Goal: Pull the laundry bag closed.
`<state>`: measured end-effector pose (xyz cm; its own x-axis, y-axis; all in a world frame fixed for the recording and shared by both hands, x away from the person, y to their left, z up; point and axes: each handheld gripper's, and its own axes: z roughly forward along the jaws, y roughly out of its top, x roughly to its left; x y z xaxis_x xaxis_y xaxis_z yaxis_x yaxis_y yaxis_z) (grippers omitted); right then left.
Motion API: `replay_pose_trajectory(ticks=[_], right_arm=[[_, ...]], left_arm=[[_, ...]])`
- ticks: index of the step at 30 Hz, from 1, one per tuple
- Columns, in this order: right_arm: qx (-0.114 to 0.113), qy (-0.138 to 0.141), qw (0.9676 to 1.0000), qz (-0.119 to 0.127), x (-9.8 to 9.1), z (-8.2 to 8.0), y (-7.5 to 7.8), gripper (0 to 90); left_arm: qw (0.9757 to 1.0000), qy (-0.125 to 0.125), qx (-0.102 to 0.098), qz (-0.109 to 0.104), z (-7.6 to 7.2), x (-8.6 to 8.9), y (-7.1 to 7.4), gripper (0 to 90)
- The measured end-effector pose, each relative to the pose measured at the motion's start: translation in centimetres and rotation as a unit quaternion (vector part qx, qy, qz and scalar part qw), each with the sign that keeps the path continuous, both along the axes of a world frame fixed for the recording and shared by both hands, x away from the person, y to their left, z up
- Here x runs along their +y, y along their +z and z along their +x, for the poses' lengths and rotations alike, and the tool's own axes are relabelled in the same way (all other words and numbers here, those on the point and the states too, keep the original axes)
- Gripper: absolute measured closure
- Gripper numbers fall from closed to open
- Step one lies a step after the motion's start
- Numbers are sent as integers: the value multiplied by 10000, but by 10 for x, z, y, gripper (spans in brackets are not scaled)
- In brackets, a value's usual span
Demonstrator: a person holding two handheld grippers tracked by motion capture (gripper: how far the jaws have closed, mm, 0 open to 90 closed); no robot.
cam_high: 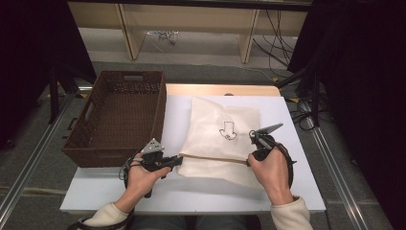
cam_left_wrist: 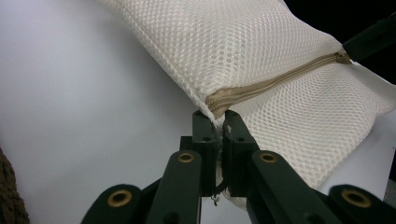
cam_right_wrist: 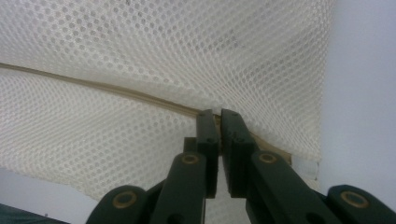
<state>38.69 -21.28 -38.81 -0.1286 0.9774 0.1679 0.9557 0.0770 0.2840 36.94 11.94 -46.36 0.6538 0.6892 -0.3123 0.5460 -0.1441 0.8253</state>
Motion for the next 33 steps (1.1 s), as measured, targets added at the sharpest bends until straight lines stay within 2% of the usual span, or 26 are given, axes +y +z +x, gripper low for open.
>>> replay_pose_trajectory(ticks=[3, 4, 6, 8, 10, 12, 18, 19, 20, 21, 24, 26, 27, 28, 29, 33], right_arm=[[32, -42, 10000, 9, 0, 0, 0, 876], [57, -135, 9999, 22, 1, -1, 1, 876], [71, -113, 9999, 12, 0, -1, 1, 876], [14, -133, 9999, -56, 0, -1, 1, 876], [111, -191, 9998, 23, -1, -1, 1, 876], [28, -22, 10000, -15, -4, 0, 0, 876], [-2, 25, 10000, -34, -5, -1, -1, 876], [-55, 11, 10000, -12, -5, -1, -1, 876], [17, -35, 10000, -35, -5, -1, 0, 876], [83, -192, 9998, -19, -3, -1, 1, 876], [7, -48, 10000, -48, -6, -1, 0, 876], [64, -70, 10000, -6, -6, -1, 0, 876], [29, -62, 10000, -45, -6, -1, 0, 876], [17, -63, 10000, -45, -7, -1, 0, 876], [102, -145, 9998, 24, -6, -2, 1, 876], [83, -158, 9998, 8, -6, -3, 0, 876]], left_arm=[[10000, -7, 5, -1, 0, 0, 0, 851], [10000, -3, 2, -4, 0, 0, 0, 851], [10000, 0, 11, -14, 0, 0, 0, 851], [10000, 13, 11, -6, 0, 0, 0, 851], [10000, 6, 16, -12, 0, 0, 0, 851], [10000, 25, 27, -8, 0, -1, 0, 851], [10000, -5, 10, -10, 0, 0, 0, 851], [10000, -5, 8, 2, 0, 0, 0, 851], [10000, 0, 12, -6, 0, 0, 0, 851], [10000, 3, 18, -9, 0, 0, 0, 851], [10000, 23, 51, 12, -1, 0, 0, 851], [10000, 20, 53, -24, 0, -1, 0, 851], [10000, -21, 8, 20, 0, 0, 0, 851], [10000, 12, 55, -10, 0, 0, 0, 851], [10000, 11, 55, -6, 0, 0, 0, 851], [10000, 14, 45, 3, 0, 0, 0, 851]])
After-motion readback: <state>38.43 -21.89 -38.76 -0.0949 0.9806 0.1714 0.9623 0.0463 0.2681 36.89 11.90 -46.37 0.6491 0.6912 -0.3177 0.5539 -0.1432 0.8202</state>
